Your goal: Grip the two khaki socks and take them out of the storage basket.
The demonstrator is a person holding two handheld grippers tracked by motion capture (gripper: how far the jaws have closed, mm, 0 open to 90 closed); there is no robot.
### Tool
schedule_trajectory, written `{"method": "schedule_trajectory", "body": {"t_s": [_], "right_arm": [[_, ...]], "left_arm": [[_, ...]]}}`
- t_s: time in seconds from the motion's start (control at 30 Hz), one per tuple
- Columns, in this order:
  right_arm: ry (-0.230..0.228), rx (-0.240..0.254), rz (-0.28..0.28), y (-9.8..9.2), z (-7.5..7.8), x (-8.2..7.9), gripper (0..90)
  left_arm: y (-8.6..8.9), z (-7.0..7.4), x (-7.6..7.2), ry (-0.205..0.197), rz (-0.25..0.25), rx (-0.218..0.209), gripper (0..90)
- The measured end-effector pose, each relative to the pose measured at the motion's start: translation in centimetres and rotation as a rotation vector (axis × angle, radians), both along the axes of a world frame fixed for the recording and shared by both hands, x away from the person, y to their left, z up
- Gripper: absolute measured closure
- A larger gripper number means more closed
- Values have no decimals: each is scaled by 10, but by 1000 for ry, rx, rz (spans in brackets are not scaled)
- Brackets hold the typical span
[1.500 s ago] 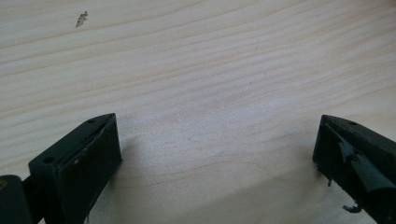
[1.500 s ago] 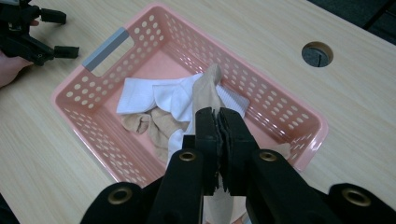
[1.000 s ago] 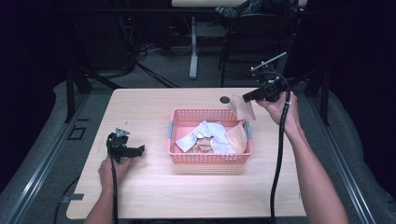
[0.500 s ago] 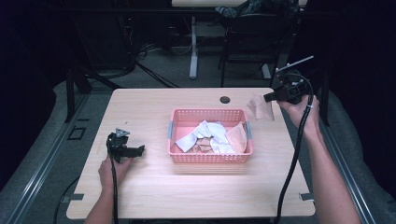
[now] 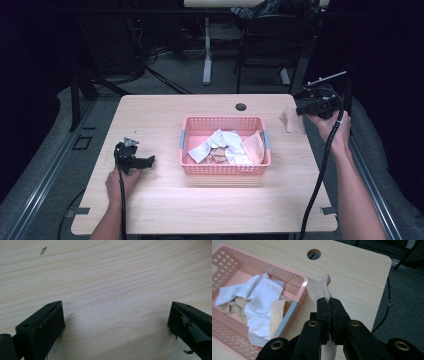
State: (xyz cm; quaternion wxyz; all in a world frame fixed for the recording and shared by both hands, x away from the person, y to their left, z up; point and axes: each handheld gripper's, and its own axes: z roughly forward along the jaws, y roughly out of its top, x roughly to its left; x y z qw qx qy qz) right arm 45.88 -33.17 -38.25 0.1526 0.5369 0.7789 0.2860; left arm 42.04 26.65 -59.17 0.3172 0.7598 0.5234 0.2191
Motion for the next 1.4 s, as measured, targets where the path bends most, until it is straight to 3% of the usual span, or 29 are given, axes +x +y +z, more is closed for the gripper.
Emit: {"method": "schedule_trajectory", "body": {"t_s": [0.3,0.47,0.57,0.6,0.67,0.7,0.73,0.93,1.03,1.07,1.1,1.13,1.17,1.4], "right_arm": [[71,-16,-39,-4,-36,9,868],[158,-39,-37,-2,-68,17,868],[179,-40,-55,-4,-82,19,868],[202,-26,-68,-7,-93,21,867],[214,-10,-77,-9,-98,23,866],[238,67,-88,-16,-108,25,866],[248,82,-98,-18,-113,25,865],[275,52,-105,-15,-133,26,856],[280,63,-107,-14,-137,27,822],[288,65,-118,-14,-139,27,733],[288,65,-118,-14,-139,27,733],[277,71,-120,-17,-138,26,623],[277,71,-120,-17,-138,26,623],[231,60,-99,-15,-114,17,310]], "left_arm": [[0,0,0,0,0,0,6],[0,0,0,0,0,0,6],[0,0,0,0,0,-1,6],[0,0,0,0,0,0,6],[0,0,0,0,0,0,6],[0,0,0,0,0,0,6],[0,0,0,0,0,-1,6],[0,0,0,0,0,0,6],[0,0,0,0,0,-1,6],[0,0,0,0,0,-1,6],[0,0,0,0,0,-1,6],[0,0,0,0,0,-1,6],[0,0,0,0,0,-1,6],[0,0,0,1,1,-2,6]]}}
